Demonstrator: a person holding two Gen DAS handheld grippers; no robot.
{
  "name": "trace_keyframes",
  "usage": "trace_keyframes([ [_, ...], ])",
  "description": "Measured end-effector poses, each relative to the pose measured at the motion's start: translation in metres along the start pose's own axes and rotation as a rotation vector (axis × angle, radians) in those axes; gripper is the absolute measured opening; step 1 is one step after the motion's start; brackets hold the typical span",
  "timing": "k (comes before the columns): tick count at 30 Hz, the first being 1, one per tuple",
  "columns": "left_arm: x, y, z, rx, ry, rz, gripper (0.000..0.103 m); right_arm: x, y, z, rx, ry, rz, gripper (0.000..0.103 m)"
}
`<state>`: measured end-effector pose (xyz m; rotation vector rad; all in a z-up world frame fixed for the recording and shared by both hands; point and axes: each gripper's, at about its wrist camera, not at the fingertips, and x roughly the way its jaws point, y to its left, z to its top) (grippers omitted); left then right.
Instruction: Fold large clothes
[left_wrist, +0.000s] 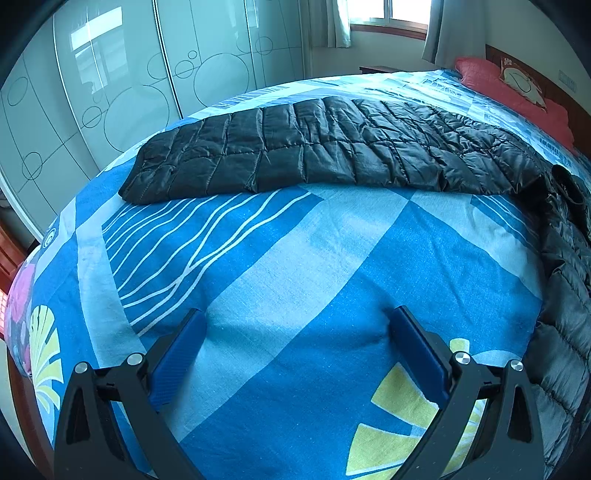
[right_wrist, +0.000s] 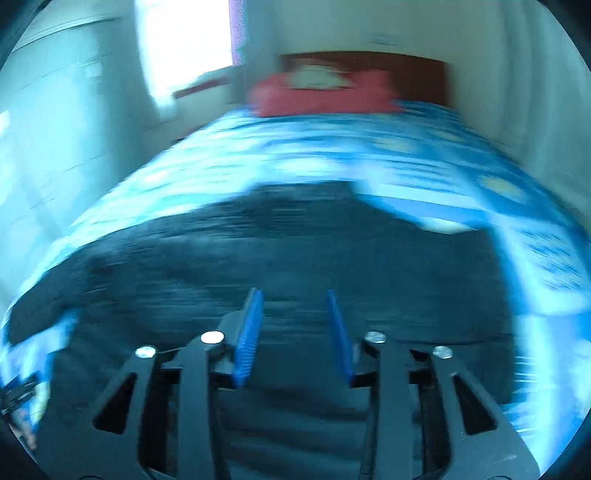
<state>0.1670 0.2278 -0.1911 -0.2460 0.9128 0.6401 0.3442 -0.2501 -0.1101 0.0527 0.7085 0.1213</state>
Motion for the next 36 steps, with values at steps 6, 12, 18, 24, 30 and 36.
trace_keyframes([
  [6,0.001,-0.002,0.001,0.008,0.002,0.011,0.099,0.036,-0.121,-0.033,0.175,0.182,-0.119,0.020],
  [12,0.001,-0.003,0.000,0.010,0.002,0.014,0.099,0.023,-0.125,-0.016,0.190,0.129,-0.076,0.020],
  [18,0.001,-0.004,0.000,0.011,0.002,0.017,0.099,0.061,-0.147,0.029,0.227,0.079,-0.125,0.025],
  [24,0.001,-0.004,0.001,0.009,0.002,0.015,0.099,0.083,-0.159,0.036,0.294,0.158,-0.120,0.023],
  [30,0.001,-0.004,0.000,0.009,0.001,0.015,0.099,0.111,-0.161,0.040,0.272,0.183,-0.177,0.037],
  [36,0.000,-0.003,-0.001,0.008,0.000,0.013,0.099,0.085,-0.144,0.040,0.252,0.133,-0.190,0.037],
])
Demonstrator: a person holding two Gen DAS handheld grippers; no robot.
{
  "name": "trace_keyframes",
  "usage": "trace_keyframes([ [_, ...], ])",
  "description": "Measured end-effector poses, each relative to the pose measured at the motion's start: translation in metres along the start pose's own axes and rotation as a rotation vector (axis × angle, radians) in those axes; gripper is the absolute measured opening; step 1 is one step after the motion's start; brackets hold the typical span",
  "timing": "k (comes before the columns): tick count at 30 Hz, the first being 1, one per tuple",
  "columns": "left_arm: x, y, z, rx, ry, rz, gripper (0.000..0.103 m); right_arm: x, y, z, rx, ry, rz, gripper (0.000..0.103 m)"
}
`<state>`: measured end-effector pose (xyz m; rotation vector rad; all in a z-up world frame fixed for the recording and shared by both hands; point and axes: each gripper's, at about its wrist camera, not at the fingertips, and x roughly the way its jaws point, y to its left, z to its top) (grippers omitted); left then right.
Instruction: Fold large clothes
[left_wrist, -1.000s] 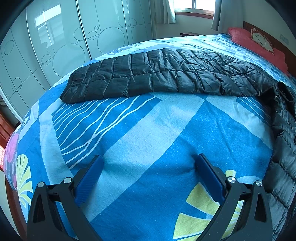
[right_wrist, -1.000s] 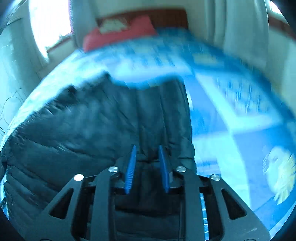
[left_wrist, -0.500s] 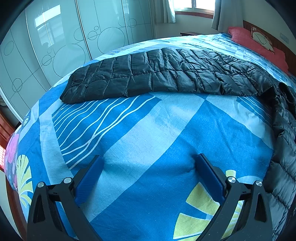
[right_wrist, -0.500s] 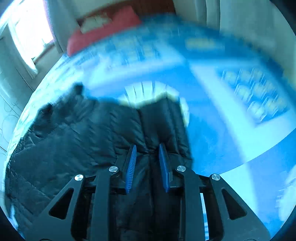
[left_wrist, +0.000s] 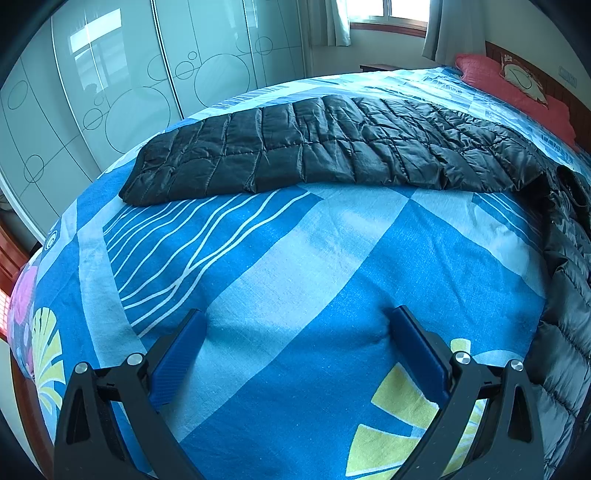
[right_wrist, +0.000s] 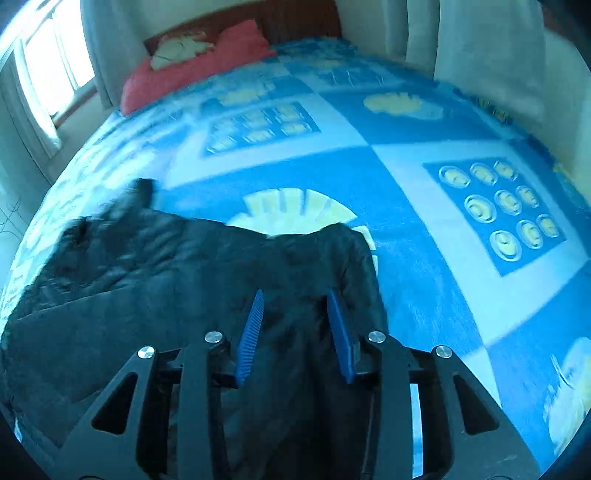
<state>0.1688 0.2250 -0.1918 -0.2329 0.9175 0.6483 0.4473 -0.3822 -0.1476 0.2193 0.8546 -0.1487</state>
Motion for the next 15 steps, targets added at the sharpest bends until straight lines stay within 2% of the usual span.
trace_keyframes([
  [1,0.000,0.000,0.000,0.000,0.000,0.000,0.099,-0.015,0.007,-0.008,-0.014,-0.025,0.013,0.037],
  [5,-0.001,0.001,0.000,-0.001,-0.001,-0.002,0.099,-0.059,0.033,-0.054,-0.049,-0.064,0.084,0.053],
  [7,0.000,0.001,0.001,-0.001,0.000,-0.002,0.099,-0.068,0.050,-0.079,-0.087,-0.052,0.090,0.053],
  [10,0.000,0.001,0.001,-0.001,0.000,-0.002,0.099,-0.065,0.062,-0.097,-0.090,-0.039,0.082,0.057],
  [15,0.000,0.001,0.000,-0.002,0.001,-0.003,0.099,-0.035,0.068,-0.110,-0.095,-0.007,0.005,0.060],
])
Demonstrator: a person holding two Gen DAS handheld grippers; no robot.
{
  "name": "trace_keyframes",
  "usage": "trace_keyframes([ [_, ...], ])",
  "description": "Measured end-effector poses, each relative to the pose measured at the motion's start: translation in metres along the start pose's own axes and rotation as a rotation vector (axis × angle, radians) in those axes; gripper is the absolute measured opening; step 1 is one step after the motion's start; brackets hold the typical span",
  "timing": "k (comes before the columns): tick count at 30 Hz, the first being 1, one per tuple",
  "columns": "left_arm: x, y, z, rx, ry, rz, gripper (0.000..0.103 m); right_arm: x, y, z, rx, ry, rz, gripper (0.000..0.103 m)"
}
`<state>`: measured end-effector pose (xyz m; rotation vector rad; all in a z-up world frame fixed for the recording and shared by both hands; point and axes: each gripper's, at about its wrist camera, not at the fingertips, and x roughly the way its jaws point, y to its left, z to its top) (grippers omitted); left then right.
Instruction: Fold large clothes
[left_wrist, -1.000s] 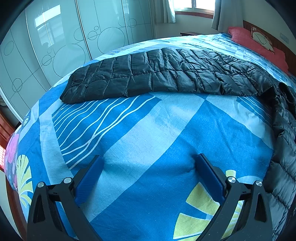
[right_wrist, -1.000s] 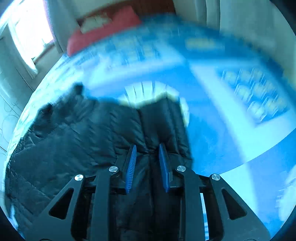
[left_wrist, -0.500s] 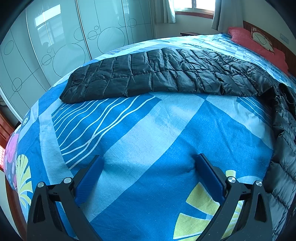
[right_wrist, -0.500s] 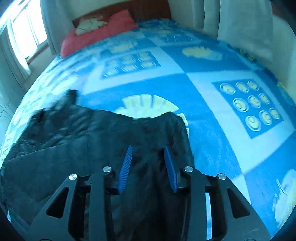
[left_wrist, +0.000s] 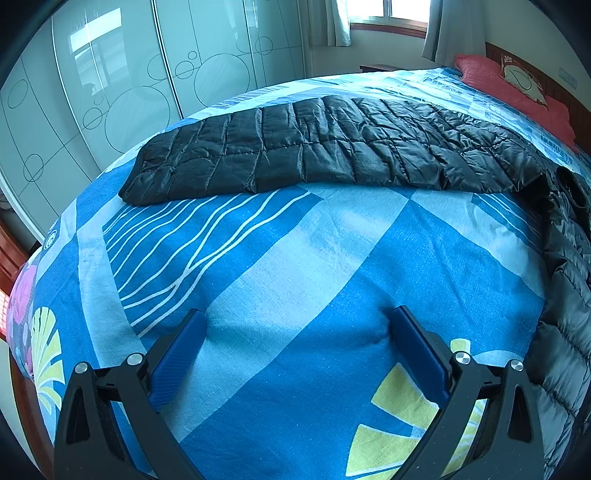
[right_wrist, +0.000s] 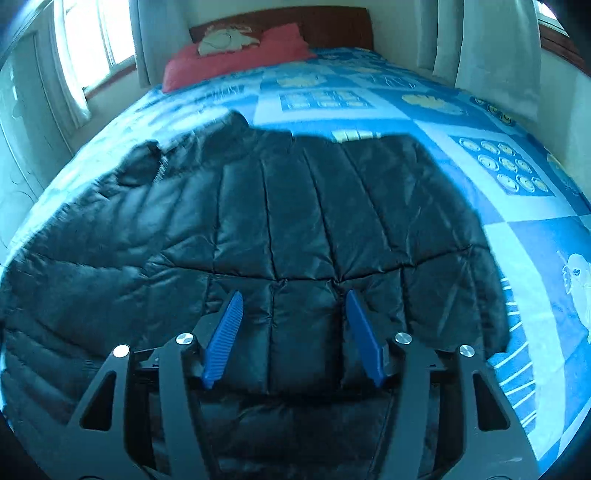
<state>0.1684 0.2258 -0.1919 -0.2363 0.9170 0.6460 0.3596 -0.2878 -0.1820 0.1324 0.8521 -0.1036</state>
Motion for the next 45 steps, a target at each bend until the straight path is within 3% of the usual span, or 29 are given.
trace_keyframes([
  [6,0.001,0.000,0.001,0.000,0.010,-0.004,0.099,0.008,0.007,-0.009,-0.007,-0.032,-0.036,0.066],
  [13,-0.002,0.011,0.003,-0.026,0.026,-0.072,0.099,0.008,0.004,-0.008,-0.008,-0.040,-0.013,0.072],
  [20,-0.003,0.057,0.016,-0.284,-0.033,-0.257,0.099,0.008,0.008,-0.010,-0.026,-0.044,-0.018,0.076],
  [26,0.019,0.088,0.035,-0.436,-0.090,-0.263,0.099,0.007,0.008,-0.010,-0.038,-0.048,-0.023,0.077],
  [39,0.053,0.134,0.071,-0.609,-0.151,-0.339,0.098,0.006,0.008,-0.010,-0.043,-0.051,-0.023,0.077],
  [40,0.052,0.137,0.072,-0.620,-0.152,-0.335,0.094,0.006,0.008,-0.010,-0.043,-0.052,-0.024,0.077],
  [41,0.051,0.140,0.073,-0.633,-0.155,-0.309,0.078,0.006,0.008,-0.010,-0.043,-0.052,-0.024,0.077],
  [42,0.051,0.145,0.072,-0.651,-0.155,-0.301,0.072,0.006,0.008,-0.010,-0.042,-0.052,-0.023,0.077],
  [44,0.055,0.163,0.067,-0.728,-0.164,-0.323,0.051,0.006,0.008,-0.010,-0.042,-0.053,-0.022,0.077],
  [45,0.057,0.169,0.066,-0.755,-0.165,-0.331,0.047,0.006,0.008,-0.010,-0.043,-0.052,-0.022,0.077],
])
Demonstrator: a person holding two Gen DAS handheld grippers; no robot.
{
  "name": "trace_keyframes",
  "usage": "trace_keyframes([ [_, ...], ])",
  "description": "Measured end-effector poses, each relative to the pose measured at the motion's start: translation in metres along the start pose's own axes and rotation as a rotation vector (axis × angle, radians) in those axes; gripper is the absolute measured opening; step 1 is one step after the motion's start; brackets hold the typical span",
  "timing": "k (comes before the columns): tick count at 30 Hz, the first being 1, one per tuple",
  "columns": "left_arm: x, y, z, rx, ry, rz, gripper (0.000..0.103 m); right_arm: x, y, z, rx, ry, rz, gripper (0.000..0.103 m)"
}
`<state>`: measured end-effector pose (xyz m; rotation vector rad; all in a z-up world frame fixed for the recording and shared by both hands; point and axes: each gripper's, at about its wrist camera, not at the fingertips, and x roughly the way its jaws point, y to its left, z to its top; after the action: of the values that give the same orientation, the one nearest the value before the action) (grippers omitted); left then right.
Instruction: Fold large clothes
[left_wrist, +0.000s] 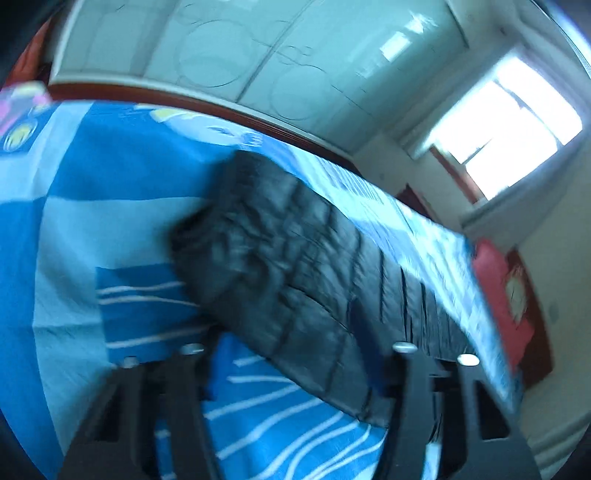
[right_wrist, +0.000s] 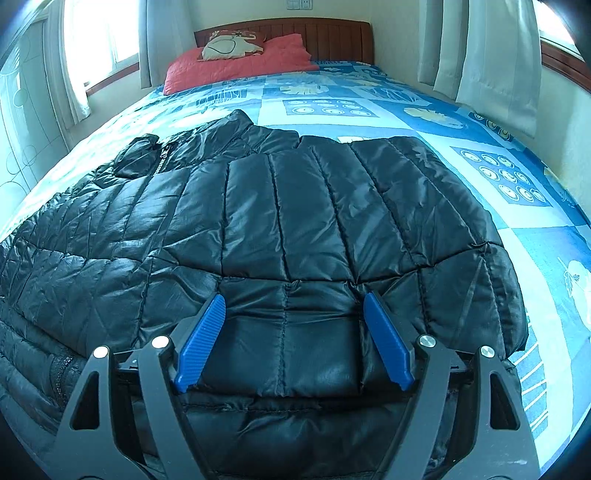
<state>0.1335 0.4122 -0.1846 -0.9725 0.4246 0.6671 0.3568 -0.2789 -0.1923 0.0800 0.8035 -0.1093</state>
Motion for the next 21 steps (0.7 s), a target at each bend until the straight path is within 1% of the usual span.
trace_keyframes([
  [2,-0.001,0.008,0.005,-0.031,-0.011,-0.008,0.036,0.000,0.000,0.000,-0.001,0.000,-0.001,0.077],
  [4,0.001,0.009,0.008,-0.023,-0.015,0.011,0.031,0.000,0.000,0.000,-0.001,-0.001,-0.001,0.077],
  [5,0.002,0.009,0.010,-0.024,-0.019,0.020,0.026,0.000,0.000,0.000,-0.001,0.000,0.000,0.077],
  [6,0.002,0.009,0.009,-0.025,-0.021,0.026,0.023,0.000,0.000,0.000,-0.001,-0.001,0.000,0.077],
  [8,0.003,0.007,0.013,-0.024,-0.023,0.039,0.013,0.000,0.000,0.000,-0.001,-0.002,0.000,0.077],
  [9,0.003,0.006,0.015,-0.013,-0.024,0.046,0.011,0.000,0.000,0.000,-0.001,-0.001,0.000,0.077],
  [11,0.002,-0.003,0.016,0.034,-0.039,0.068,0.007,-0.001,0.000,0.000,-0.001,-0.003,0.000,0.077],
  [13,-0.005,-0.020,0.014,0.119,-0.071,0.085,0.006,-0.001,0.000,0.000,-0.001,-0.003,0.000,0.077],
  [14,-0.009,-0.031,0.011,0.164,-0.089,0.081,0.006,-0.001,0.000,0.000,0.000,-0.003,0.001,0.077],
  [17,-0.020,-0.057,0.000,0.271,-0.121,0.048,0.006,-0.001,-0.001,0.001,0.003,-0.004,0.005,0.077],
  [21,-0.032,-0.119,-0.028,0.448,-0.142,-0.035,0.005,0.000,-0.003,0.004,0.008,-0.007,0.012,0.077],
])
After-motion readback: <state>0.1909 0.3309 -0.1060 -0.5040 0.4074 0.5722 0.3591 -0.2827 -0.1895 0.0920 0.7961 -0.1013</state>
